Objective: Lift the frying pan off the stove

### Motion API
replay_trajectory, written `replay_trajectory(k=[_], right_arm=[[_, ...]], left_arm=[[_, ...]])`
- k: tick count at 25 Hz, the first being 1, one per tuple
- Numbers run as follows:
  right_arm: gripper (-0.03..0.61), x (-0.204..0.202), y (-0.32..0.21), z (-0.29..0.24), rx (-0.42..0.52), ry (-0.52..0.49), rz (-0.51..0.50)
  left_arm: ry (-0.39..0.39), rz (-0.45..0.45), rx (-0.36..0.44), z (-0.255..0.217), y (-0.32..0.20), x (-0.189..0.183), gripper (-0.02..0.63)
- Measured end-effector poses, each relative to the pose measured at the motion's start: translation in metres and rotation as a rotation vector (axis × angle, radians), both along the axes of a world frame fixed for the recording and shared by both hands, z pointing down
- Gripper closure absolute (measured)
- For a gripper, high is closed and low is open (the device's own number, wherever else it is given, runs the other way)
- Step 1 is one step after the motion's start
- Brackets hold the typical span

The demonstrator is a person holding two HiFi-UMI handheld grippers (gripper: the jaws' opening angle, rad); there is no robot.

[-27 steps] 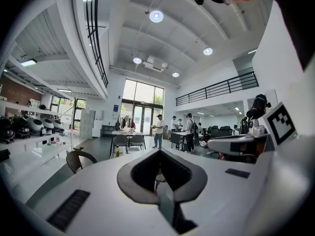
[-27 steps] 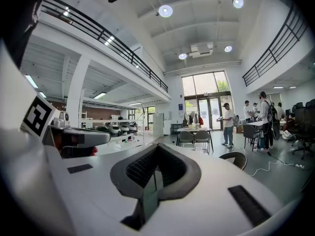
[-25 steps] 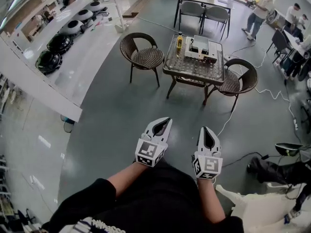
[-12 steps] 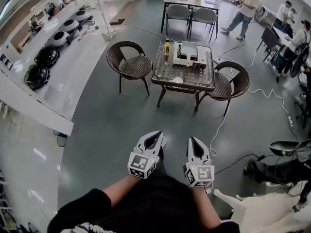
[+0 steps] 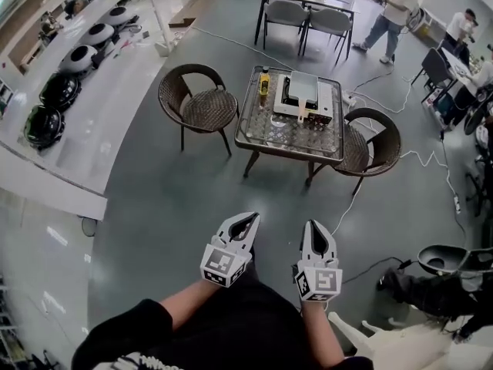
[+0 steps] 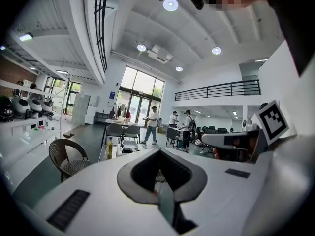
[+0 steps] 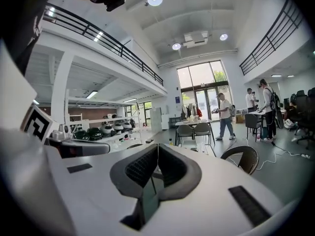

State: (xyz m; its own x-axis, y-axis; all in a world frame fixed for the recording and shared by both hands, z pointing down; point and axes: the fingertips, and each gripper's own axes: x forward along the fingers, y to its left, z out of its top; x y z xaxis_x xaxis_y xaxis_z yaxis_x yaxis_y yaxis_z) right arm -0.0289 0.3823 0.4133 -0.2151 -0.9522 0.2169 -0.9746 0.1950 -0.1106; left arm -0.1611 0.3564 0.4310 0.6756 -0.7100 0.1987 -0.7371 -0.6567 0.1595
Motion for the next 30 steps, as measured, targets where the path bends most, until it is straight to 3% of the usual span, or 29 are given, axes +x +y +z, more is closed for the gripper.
replay_trajectory(k=[7,15,23,30], right_arm=[[0.549,0.012,-0.113,-0.006,-0.012,0.027,0.044],[0.548,0.025,-0.198,-0.001,-0.033,0.067,0.102],[0.549,0.010,-0.243,0.014,-0.076,0.071,0.090],[0.548,0.016,-0.270,0.020,-0.078,0.090,0.092]], left_arm=[[-0.002,0.034,-0.017,-0.005,-0.107,0.014,0.600],[0.003,0.100,-0.019,-0.006,-0.196,0.024,0.600],[0.021,0.110,-0.032,-0.003,-0.260,0.024,0.600],[0.045,0.139,-0.067,0.007,-0.282,0.026,0.600]])
